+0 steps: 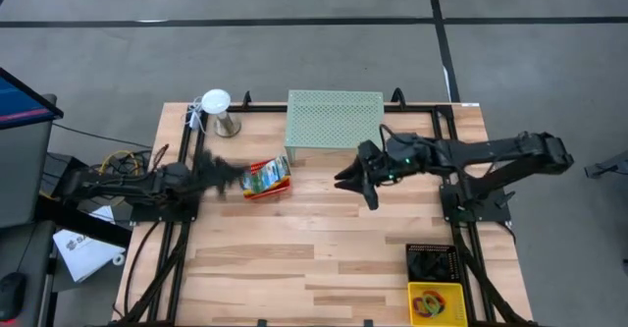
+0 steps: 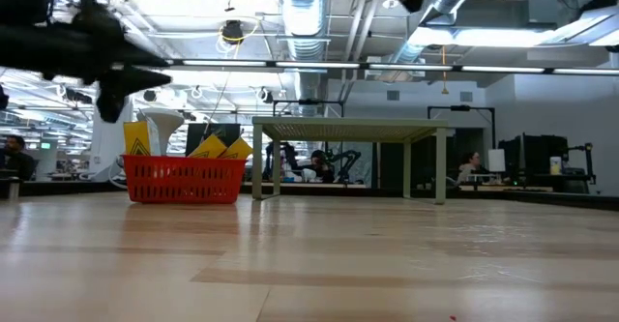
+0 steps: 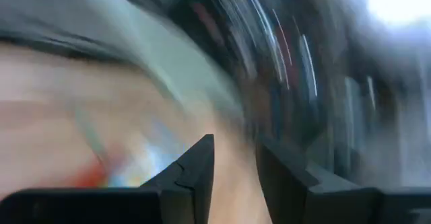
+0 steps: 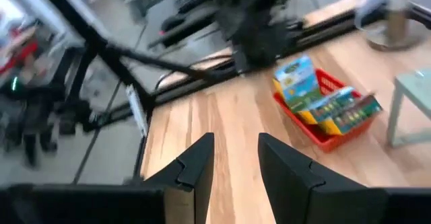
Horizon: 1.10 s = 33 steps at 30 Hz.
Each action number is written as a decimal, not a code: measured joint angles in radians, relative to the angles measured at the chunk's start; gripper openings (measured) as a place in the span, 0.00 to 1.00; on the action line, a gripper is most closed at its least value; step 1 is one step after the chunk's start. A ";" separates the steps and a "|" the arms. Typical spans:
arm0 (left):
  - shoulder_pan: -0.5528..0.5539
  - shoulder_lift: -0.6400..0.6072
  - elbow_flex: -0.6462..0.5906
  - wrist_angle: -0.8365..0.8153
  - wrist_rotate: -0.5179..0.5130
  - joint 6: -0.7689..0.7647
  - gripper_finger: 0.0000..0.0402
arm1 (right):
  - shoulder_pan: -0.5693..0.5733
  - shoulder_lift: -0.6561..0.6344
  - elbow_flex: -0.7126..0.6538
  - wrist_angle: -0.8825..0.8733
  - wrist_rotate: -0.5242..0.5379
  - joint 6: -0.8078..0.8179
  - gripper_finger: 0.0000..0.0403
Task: Pick & Place Office Desk Supplies
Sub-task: Return to Home Position
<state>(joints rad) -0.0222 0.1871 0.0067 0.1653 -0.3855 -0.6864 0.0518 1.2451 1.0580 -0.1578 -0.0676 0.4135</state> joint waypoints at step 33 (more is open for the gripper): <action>0.025 0.064 0.000 0.247 -1.022 -0.837 0.26 | -0.127 -1.044 -0.866 0.237 -0.165 -0.180 0.28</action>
<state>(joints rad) 0.0025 0.2516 0.0067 0.4118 -1.4075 -1.5238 -0.0756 0.2011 0.1921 0.0793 -0.2330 0.2339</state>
